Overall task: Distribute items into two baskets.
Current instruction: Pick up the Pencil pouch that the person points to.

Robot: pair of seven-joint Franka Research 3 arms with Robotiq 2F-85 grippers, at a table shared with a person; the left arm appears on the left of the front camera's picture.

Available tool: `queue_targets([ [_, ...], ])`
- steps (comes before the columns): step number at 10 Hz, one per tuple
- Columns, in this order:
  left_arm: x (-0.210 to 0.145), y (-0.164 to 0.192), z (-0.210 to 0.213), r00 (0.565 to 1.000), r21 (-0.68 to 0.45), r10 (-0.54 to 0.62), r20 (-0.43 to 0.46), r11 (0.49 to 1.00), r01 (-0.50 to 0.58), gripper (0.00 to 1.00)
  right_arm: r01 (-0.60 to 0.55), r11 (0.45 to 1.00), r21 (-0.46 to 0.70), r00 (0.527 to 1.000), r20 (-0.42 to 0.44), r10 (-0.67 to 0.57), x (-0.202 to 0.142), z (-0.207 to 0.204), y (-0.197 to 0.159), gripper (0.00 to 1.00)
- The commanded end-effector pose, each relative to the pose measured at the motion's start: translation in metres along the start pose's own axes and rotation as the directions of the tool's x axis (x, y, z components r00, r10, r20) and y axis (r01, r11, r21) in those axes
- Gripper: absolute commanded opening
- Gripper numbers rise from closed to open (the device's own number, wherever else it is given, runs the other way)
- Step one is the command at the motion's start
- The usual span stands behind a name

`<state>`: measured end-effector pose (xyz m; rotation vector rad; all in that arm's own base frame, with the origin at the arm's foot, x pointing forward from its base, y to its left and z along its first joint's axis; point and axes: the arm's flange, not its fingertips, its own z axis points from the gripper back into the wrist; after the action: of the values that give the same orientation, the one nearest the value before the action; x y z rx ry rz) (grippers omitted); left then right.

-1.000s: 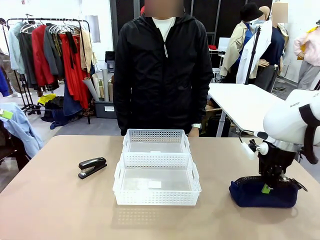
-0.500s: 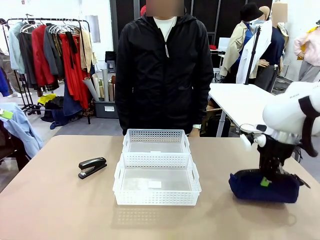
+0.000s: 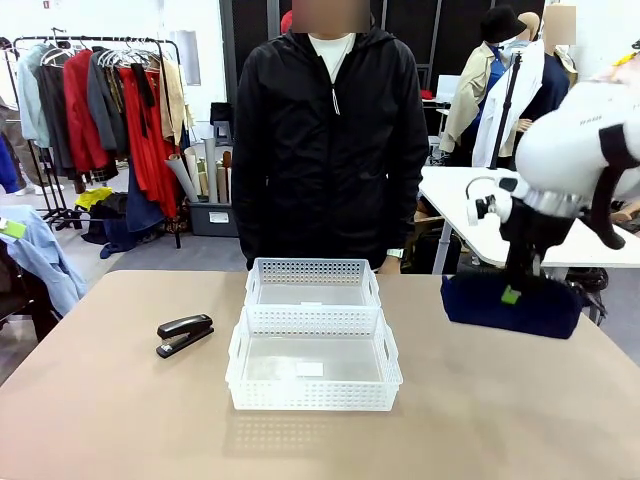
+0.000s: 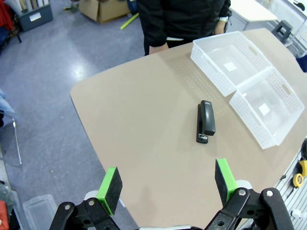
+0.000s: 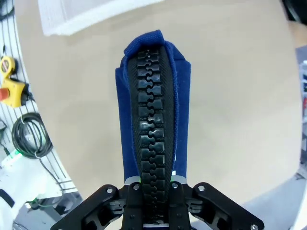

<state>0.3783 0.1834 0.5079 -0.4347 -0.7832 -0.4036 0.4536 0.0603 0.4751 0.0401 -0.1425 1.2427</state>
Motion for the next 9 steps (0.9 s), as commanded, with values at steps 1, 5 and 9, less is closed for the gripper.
queue_targets([
  [1,-0.001,0.003,-0.001,1.000,-0.016,-0.014,0.026,1.000,0.015,1.00,0.099,0.995,-0.021,0.995,-0.018,-0.099,0.007,0.032,0.004,0.00],
  [5,-0.001,0.003,-0.001,1.000,-0.016,-0.014,0.026,1.000,0.015,1.00,0.208,0.974,-0.084,0.978,0.013,-0.208,0.012,0.075,0.029,0.00],
  [9,-0.001,0.003,-0.001,1.000,-0.016,-0.014,0.026,1.000,0.015,1.00,0.199,0.977,-0.072,0.980,0.048,-0.196,0.009,0.078,0.025,0.00],
])
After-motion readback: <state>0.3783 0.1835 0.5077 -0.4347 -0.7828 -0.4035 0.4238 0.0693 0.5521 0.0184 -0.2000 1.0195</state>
